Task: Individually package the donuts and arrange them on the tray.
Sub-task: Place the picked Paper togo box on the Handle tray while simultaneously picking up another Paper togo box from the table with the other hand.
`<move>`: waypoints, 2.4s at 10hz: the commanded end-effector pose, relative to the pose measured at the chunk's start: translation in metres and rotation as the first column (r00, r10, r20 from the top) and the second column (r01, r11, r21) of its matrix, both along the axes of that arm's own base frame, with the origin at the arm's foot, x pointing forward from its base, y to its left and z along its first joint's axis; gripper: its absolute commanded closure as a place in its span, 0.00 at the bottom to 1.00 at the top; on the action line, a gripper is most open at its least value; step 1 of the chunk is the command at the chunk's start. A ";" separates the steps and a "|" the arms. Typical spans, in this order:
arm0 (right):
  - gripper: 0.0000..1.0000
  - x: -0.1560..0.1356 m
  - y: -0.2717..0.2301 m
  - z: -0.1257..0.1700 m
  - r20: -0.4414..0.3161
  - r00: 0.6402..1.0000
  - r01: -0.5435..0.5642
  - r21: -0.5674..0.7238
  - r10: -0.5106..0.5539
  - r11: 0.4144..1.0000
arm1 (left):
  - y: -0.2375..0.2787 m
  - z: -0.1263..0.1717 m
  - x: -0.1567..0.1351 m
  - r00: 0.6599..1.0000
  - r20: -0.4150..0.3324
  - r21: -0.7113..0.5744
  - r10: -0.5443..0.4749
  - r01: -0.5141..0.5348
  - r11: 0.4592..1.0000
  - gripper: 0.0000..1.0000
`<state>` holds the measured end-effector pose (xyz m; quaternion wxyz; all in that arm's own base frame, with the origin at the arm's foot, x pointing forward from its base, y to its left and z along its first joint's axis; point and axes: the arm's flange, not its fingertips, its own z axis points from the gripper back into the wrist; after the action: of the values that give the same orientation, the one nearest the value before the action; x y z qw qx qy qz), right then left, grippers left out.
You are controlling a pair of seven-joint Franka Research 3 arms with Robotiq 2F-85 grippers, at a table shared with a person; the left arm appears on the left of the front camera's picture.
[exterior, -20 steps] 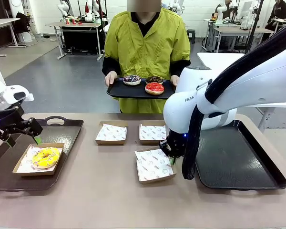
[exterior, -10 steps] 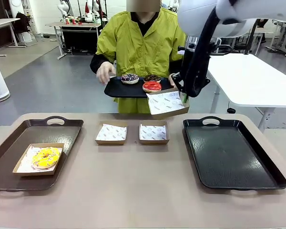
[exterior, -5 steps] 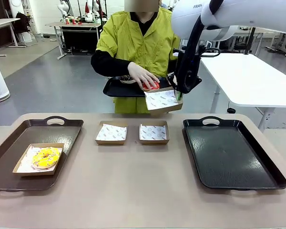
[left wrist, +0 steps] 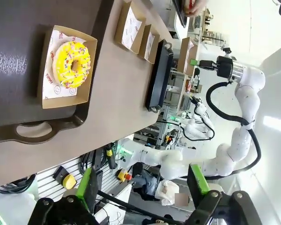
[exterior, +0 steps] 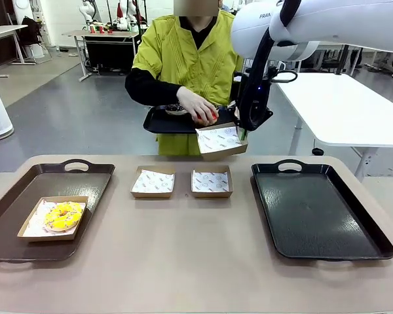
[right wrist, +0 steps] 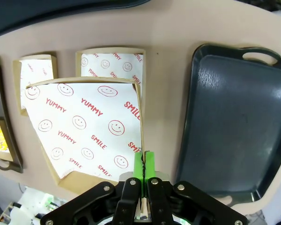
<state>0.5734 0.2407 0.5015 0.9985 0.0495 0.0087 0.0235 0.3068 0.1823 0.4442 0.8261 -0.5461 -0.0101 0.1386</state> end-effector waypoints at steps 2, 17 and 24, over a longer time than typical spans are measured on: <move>1.00 -0.001 -0.002 0.004 0.006 1.000 0.002 0.002 -0.002 1.000 | 0.000 0.003 -0.003 1.000 0.023 -0.015 0.001 0.000 1.000 0.00; 1.00 -0.001 -0.002 0.004 0.006 1.000 0.002 0.002 -0.002 1.000 | 0.000 0.003 -0.003 1.000 0.023 -0.015 0.001 0.000 1.000 0.00; 1.00 -0.001 -0.002 0.004 0.006 1.000 0.002 0.002 -0.002 1.000 | 0.000 0.003 -0.003 1.000 0.023 -0.015 0.001 0.000 1.000 0.00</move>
<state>0.5729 0.2400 0.5041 0.9985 0.0498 0.0065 0.0231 0.3062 0.1822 0.4449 0.8270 -0.5446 -0.0097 0.1395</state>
